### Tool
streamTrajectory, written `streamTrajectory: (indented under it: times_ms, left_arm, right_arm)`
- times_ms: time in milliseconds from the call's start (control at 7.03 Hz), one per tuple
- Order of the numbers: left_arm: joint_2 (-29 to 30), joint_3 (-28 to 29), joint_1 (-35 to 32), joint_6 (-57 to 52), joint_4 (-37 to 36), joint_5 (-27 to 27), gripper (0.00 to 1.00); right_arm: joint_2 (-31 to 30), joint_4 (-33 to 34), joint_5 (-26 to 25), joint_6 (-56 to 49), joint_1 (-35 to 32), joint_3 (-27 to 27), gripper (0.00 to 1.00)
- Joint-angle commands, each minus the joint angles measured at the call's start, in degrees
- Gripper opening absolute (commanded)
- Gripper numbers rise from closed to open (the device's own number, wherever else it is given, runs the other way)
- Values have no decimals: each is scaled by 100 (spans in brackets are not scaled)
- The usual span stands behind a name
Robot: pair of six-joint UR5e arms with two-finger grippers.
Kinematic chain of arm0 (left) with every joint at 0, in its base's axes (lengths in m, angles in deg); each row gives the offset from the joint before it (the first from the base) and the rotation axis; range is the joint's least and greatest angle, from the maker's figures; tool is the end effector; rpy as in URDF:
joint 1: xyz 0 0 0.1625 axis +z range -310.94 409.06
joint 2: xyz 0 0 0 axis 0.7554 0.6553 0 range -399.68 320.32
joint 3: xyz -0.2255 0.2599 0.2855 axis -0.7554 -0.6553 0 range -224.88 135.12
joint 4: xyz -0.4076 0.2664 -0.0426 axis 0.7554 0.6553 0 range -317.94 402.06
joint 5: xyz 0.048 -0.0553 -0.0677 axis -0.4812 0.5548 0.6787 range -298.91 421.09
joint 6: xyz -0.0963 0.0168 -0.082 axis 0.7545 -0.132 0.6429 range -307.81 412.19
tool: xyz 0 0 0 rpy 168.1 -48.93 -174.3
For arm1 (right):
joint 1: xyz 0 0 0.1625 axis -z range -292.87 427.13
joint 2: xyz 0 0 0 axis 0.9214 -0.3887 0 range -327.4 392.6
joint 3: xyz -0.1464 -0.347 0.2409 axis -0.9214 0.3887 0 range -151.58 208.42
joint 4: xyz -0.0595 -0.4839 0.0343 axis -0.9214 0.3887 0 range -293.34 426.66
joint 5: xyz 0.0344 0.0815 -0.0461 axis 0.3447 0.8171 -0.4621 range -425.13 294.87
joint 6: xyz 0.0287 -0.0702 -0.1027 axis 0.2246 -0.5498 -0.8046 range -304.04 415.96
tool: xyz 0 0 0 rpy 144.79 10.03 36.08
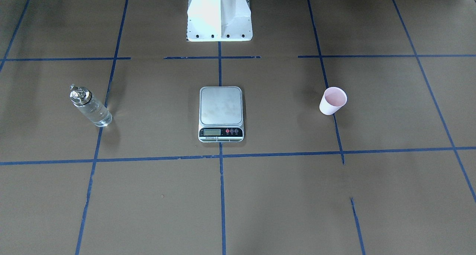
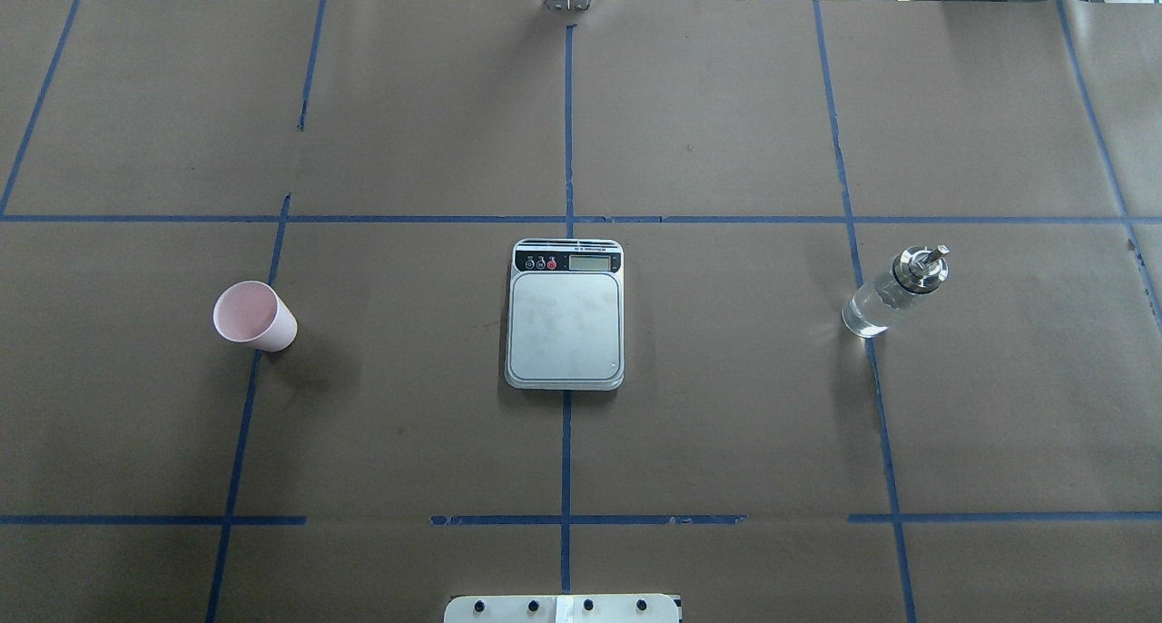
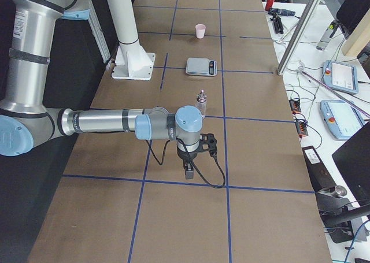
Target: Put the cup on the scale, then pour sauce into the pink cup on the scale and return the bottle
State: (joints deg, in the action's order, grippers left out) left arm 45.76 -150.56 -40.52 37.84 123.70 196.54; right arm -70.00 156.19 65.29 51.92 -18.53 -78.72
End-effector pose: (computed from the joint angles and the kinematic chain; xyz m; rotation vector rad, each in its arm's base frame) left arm -0.0385 -0.5301 0.6020 0.1421 0.7842 0.2631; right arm 0.0141 -0.4815 0.6498 0.0820 -0.7061 -0.1709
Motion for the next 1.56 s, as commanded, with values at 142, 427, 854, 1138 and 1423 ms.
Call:
streamTrajectory:
  times_ms: [142,427,854,1138,1423]
  left_arm:
    - [236,-75,19,11,1959,228,100]
    - [742,597,46,20,3893,236,100]
    - [730,752,604,2558,5574,210,100]
    - [536,490,1895,4550,5749,98,100]
    - [54,-318,3151,5920,5496,-1777,100]
  right_arm:
    - [512,-647,9,113,-12,52,100]
    - [706,-656,10,219,-3,210,100]
    - [663,-1006,247,210,-12,175,100]
    - [584,-1183,247,289,-12,193,100]
    - [540,-1184,239,298,-12,201,100]
